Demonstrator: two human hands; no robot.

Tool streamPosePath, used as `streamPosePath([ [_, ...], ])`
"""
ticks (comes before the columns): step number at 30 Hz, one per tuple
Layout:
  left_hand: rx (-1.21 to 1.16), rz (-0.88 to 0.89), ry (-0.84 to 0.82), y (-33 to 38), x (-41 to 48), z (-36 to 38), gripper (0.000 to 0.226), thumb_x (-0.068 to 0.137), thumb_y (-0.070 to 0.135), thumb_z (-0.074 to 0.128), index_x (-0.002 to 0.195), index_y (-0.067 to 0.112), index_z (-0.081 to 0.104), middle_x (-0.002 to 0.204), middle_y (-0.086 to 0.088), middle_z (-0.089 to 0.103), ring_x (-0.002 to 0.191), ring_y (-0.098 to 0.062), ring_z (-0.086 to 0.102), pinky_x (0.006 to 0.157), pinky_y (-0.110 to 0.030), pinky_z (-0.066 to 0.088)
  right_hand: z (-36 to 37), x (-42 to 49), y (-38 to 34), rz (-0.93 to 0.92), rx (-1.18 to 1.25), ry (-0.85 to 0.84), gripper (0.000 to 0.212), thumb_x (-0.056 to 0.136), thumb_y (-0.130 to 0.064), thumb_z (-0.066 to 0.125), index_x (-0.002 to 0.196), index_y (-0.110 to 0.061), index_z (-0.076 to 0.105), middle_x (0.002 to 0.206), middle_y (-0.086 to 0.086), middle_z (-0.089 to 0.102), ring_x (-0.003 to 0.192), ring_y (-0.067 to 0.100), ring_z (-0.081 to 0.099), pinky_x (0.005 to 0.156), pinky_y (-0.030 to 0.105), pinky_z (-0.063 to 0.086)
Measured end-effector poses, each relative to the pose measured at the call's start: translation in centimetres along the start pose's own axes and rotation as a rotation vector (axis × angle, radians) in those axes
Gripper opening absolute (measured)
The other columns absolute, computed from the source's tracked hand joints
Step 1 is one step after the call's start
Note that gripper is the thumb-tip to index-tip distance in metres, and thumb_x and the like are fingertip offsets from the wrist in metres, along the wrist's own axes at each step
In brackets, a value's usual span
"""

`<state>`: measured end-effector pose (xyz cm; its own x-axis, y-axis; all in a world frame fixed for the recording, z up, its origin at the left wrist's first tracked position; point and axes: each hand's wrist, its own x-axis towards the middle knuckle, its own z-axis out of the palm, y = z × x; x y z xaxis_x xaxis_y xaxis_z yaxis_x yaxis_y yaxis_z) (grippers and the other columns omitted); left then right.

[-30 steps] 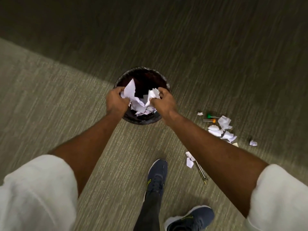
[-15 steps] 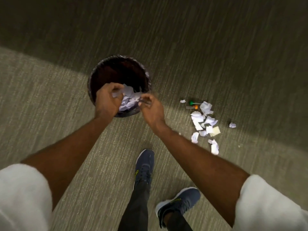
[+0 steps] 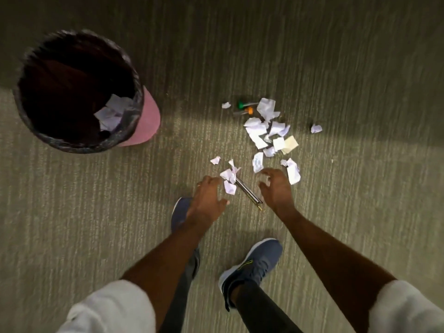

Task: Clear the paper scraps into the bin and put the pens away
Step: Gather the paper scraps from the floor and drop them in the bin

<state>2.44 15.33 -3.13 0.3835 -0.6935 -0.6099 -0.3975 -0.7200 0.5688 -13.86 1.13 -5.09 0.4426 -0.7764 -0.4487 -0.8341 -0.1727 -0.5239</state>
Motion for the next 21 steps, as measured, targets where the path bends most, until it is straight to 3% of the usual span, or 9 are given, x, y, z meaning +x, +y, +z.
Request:
streamPosePath([
  [3, -0.010, -0.080, -0.005, -0.8, 1.6, 5.9, 0.068, 0.079, 0.023, 0.083, 0.138, 0.007, 0.052, 0.140, -0.017, 0.050, 0.135, -0.036, 0.045, 0.112, -0.048, 0.037, 2.3, 3.0, 3.3, -0.055, -0.047, -0.004, 0.040, 0.076, -0.003, 0.069, 0.115, 0.000, 0.064, 0.109, 0.024, 0.063, 0.104, 0.043, 0.061, 0.095, 0.030, 0.035],
  [6, -0.038, -0.122, 0.034, -2.1, 3.8, 11.2, 0.073, 0.078, 0.025, 0.085, 0.137, -0.001, 0.051, 0.139, -0.024, 0.050, 0.133, -0.043, 0.047, 0.110, -0.052, 0.038, 5.4, 5.8, 5.6, -0.104, -0.038, 0.037, 0.032, 0.085, -0.007, 0.064, 0.116, 0.000, 0.064, 0.117, 0.024, 0.063, 0.109, 0.043, 0.060, 0.098, 0.039, 0.040],
  [8, -0.116, -0.190, 0.073, -2.7, 5.4, 13.9, 0.084, 0.077, 0.040, 0.081, 0.138, -0.005, 0.047, 0.139, -0.028, 0.047, 0.131, -0.044, 0.046, 0.107, -0.053, 0.040, 7.3, 7.0, 7.0, -0.118, -0.033, 0.093, 0.031, 0.089, -0.017, 0.059, 0.116, -0.001, 0.064, 0.123, 0.024, 0.061, 0.111, 0.043, 0.060, 0.097, 0.044, 0.046],
  [10, -0.235, -0.294, 0.172, -3.3, 7.1, 15.7, 0.091, 0.070, 0.051, 0.079, 0.136, -0.001, 0.045, 0.135, -0.023, 0.048, 0.126, -0.038, 0.045, 0.101, -0.050, 0.044, 8.8, 7.8, 8.1, -0.104, -0.056, 0.103, 0.033, 0.084, -0.017, 0.068, 0.113, -0.004, 0.064, 0.128, 0.025, 0.055, 0.110, 0.042, 0.059, 0.096, 0.047, 0.050],
  [13, -0.299, -0.373, 0.361, -3.7, 9.1, 17.0, 0.075, 0.069, 0.026, 0.090, 0.128, 0.002, 0.050, 0.130, -0.020, 0.050, 0.123, -0.036, 0.045, 0.103, -0.049, 0.044, 10.9, 9.0, 9.2, -0.077, -0.095, 0.133, 0.032, 0.078, -0.020, 0.077, 0.104, -0.009, 0.062, 0.126, 0.020, 0.054, 0.111, 0.038, 0.058, 0.096, 0.048, 0.049],
  [16, -0.396, -0.355, 0.430, -4.7, 9.9, 17.0, 0.054, 0.073, 0.009, 0.085, 0.119, 0.009, 0.057, 0.123, -0.015, 0.051, 0.103, -0.023, 0.054, 0.094, -0.032, 0.048, 11.6, 9.4, 9.6, -0.067, -0.063, 0.176, 0.029, 0.076, -0.019, 0.079, 0.097, -0.011, 0.061, 0.120, 0.015, 0.054, 0.106, 0.033, 0.056, 0.094, 0.044, 0.048],
  [19, -0.356, -0.244, 0.450, -7.4, 10.6, 16.5, 0.017, 0.084, 0.019, 0.066, 0.100, 0.015, 0.067, 0.100, -0.014, 0.065, 0.086, -0.029, 0.064, 0.080, -0.048, 0.056, 11.4, 9.3, 9.8, -0.100, 0.032, 0.235, 0.025, 0.072, -0.015, 0.073, 0.092, -0.009, 0.058, 0.109, 0.015, 0.056, 0.096, 0.032, 0.057, 0.087, 0.048, 0.049],
  [21, -0.282, -0.200, 0.438, -9.0, 10.8, 15.4, 0.021, 0.085, 0.032, 0.059, 0.094, 0.018, 0.071, 0.089, -0.011, 0.070, 0.082, -0.032, 0.067, 0.074, -0.049, 0.056, 11.0, 8.8, 9.4, -0.070, 0.116, 0.265, 0.030, 0.071, -0.015, 0.072, 0.096, -0.008, 0.057, 0.108, 0.012, 0.054, 0.092, 0.028, 0.055, 0.084, 0.047, 0.049],
])
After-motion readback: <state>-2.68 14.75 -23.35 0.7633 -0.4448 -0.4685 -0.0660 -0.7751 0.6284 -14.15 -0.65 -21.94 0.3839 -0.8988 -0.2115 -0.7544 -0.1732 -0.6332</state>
